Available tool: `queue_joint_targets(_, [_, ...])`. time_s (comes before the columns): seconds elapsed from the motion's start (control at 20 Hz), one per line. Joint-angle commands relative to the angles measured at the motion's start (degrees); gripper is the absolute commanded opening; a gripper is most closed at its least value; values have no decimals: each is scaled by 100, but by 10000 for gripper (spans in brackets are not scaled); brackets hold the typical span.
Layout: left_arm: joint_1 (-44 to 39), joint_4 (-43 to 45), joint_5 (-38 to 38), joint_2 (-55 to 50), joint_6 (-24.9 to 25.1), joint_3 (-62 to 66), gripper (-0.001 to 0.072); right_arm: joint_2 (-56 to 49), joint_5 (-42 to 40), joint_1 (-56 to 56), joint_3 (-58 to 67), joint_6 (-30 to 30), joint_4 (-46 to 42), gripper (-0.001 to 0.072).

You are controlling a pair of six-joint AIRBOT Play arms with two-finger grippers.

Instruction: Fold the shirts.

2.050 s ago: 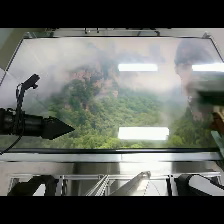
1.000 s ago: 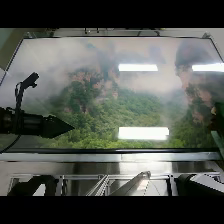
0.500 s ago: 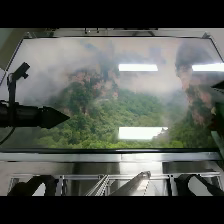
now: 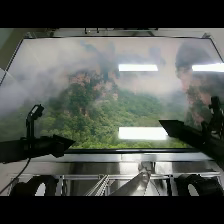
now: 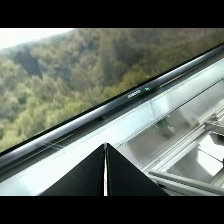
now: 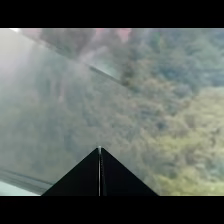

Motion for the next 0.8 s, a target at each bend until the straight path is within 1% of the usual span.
queue_joint_targets(0.0, [7, -240, -245, 568, 63, -514, 24, 798, -590, 317, -837, 87, 654, 20])
queue_joint_targets(0.15, [7, -240, -153, 557, 63, -385, 24, 787, -507, 317, -837, 90, 723, 21])
queue_joint_targets(0.3, [7, -247, -37, 201, 63, -223, 23, 791, -531, 315, -839, 87, 1086, 22])
queue_joint_targets(0.55, [7, -254, 153, -544, 70, 94, 22, 789, -525, 315, -839, 87, 1113, 21])
queue_joint_targets(0.75, [7, -284, 133, -592, 72, 142, 22, 789, -527, 315, -839, 87, 1113, 22])
